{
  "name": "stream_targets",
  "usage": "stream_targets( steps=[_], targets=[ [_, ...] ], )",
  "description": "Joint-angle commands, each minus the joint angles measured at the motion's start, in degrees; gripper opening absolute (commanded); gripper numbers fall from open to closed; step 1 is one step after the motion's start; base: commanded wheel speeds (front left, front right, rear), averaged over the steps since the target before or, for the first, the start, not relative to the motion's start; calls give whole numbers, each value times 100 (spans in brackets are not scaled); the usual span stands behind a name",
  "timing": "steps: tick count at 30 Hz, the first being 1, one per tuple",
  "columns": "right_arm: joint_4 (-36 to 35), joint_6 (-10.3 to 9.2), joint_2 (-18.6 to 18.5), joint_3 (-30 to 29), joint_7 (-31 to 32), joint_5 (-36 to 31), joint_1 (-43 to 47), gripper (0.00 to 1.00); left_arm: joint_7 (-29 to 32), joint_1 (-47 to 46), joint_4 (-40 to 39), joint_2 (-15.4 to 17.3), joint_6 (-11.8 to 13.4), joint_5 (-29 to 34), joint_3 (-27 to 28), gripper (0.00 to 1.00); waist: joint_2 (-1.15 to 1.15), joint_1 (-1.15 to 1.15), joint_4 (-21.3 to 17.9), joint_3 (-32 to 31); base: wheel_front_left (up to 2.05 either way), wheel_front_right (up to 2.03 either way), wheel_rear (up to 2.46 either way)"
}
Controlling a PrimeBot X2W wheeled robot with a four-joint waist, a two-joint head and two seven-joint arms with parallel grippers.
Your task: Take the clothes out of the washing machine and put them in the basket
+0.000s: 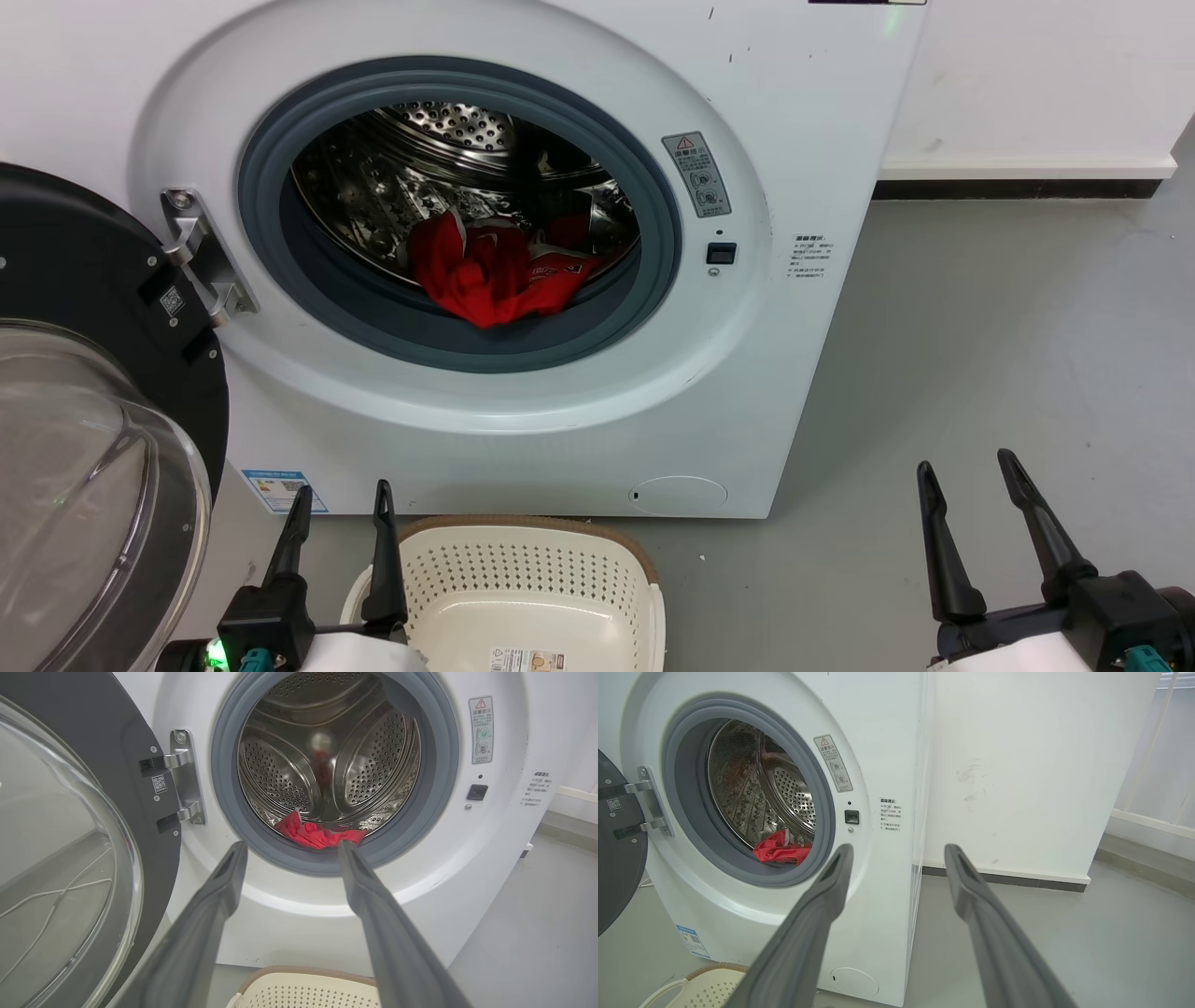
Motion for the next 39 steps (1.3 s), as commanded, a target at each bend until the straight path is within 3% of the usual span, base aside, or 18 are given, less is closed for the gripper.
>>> stream_targets(
  steps=[1, 11, 17, 24, 39],
  targets=[
    [15, -4, 5, 0, -16, -10, 64, 100, -18, 47, 17, 13, 22, -8, 3, 100, 0, 0, 1, 1, 0, 0, 0],
    [8, -4, 5, 15, -15, -20, 25, 100, -17, -42, 108, 12, -29, -78, 37, 100, 0, 0, -29, 19, 0, 0, 0],
    [-9, -4, 5, 61, -16, -59, -93, 100, -17, -439, 377, 11, -309, -7, 99, 100, 0, 0, -102, 87, 0, 0, 0],
    [-68, -4, 5, 170, -15, -94, -240, 100, -17, -1459, 1015, 200, -659, 199, 262, 100, 0, 0, -319, 378, 0, 0, 0],
    [-267, -4, 7, 160, -15, 60, -1106, 100, -17, -4322, 2605, 817, -896, 376, 109, 100, 0, 0, -835, 1952, 0, 0, 0]
  ],
)
